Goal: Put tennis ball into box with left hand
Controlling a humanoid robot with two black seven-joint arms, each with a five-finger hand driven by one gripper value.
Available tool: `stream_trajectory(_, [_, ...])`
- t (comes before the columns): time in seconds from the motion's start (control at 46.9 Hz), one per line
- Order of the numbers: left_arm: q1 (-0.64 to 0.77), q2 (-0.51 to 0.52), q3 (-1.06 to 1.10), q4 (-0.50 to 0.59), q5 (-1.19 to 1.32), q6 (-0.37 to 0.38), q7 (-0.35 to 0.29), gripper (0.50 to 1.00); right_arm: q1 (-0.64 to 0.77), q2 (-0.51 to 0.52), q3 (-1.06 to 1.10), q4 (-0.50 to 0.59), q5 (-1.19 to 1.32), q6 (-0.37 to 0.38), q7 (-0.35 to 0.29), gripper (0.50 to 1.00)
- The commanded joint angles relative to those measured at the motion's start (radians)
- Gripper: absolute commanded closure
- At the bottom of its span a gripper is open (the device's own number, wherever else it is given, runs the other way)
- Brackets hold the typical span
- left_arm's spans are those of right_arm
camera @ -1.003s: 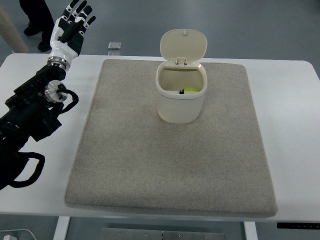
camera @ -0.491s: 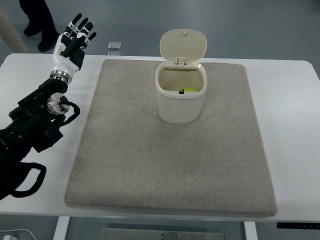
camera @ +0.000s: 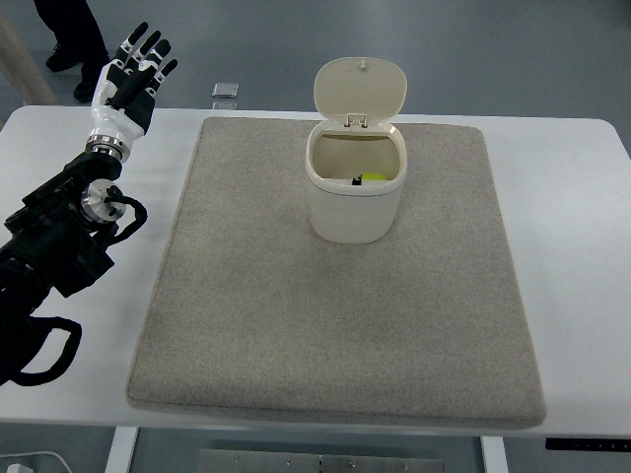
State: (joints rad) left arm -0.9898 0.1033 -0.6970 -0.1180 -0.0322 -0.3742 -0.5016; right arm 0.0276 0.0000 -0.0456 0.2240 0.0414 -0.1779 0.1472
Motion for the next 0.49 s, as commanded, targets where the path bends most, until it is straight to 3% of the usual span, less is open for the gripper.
stream_trajectory(0.0, [-0.009, 0.013, 0.005, 0.0, 0.0, 0.0, 0.0, 0.688, 0.0, 0.0, 0.0, 0.0, 0.0, 0.0, 0.0, 0.562])
stream_trajectory(0.149, [-0.016, 0.027, 0.008, -0.002, 0.002, 0.0, 0.0, 0.677, 0.0, 0.0, 0.0, 0.0, 0.0, 0.0, 0.0, 0.562])
stream_trajectory(0.235, [-0.03, 0.027, 0.01, -0.002, 0.008, 0.001, 0.0, 0.628, 0.0, 0.0, 0.0, 0.0, 0.0, 0.0, 0.0, 0.562])
stream_trajectory(0.469, [-0.049, 0.026, 0.01, -0.003, 0.011, 0.005, 0.0, 0.619, 0.0, 0.0, 0.001, 0.0, 0.0, 0.0, 0.0, 0.562])
